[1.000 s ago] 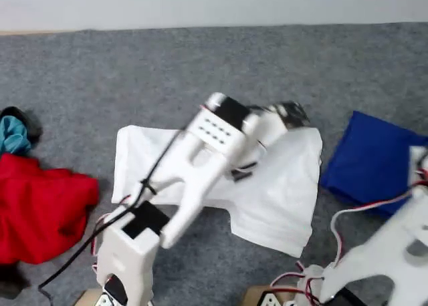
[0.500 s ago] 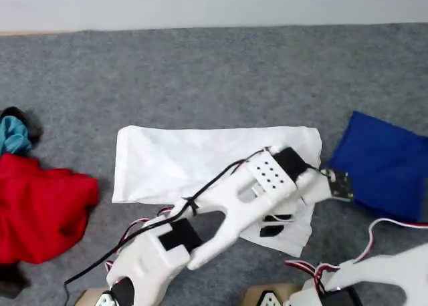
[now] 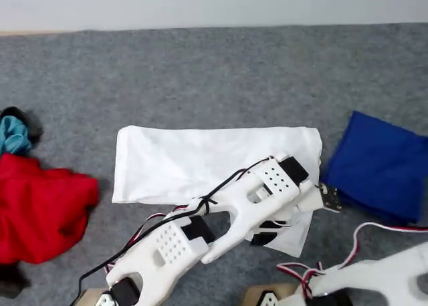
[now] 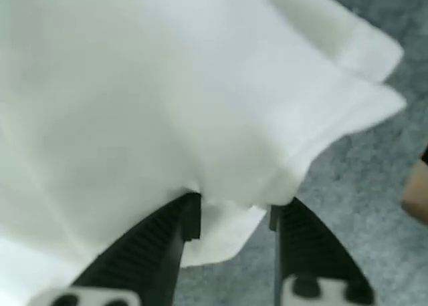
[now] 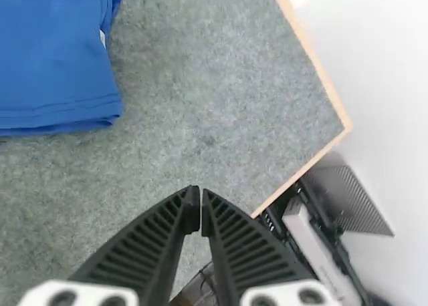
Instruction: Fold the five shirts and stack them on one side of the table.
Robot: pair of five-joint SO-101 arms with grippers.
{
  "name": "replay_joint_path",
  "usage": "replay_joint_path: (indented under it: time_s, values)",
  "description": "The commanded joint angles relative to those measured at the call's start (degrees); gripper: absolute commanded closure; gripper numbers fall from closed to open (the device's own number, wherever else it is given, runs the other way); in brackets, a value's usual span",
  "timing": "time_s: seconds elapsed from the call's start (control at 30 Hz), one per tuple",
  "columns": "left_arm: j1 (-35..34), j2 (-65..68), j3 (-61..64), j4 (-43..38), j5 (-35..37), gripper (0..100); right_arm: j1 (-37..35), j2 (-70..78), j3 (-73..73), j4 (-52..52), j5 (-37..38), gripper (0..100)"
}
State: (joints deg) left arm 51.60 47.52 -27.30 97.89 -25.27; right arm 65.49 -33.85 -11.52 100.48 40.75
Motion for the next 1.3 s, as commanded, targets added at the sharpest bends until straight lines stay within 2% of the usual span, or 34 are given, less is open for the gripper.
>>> replay_joint_path:
  time_s: [0.0,0.17,0.47,0.73,0.93,1.27]
  values:
    - [0.4,1.2,-3.9,-1.4,2.5,86,-1.8,-3.0,-0.2,2.2,0.3,98.0]
    - [0.5,3.0,-7.7,-1.2,2.6,100,-1.5,-3.8,-0.2,2.2,0.3,98.0]
    - [0.0,0.2,-16.3,2.6,2.8,99,-1.5,-3.7,-0.2,2.2,0.3,98.0]
    - [-8.2,0.8,-23.7,2.5,2.6,99,-1.5,-3.7,0.0,2.2,0.3,98.0]
    - [-14.4,5.0,-31.6,2.5,2.3,99,-1.7,-4.3,5.3,2.2,0.3,98.1]
    - [-14.2,7.7,-34.8,2.6,1.3,99,-3.1,-6.1,6.9,2.1,0.3,98.0]
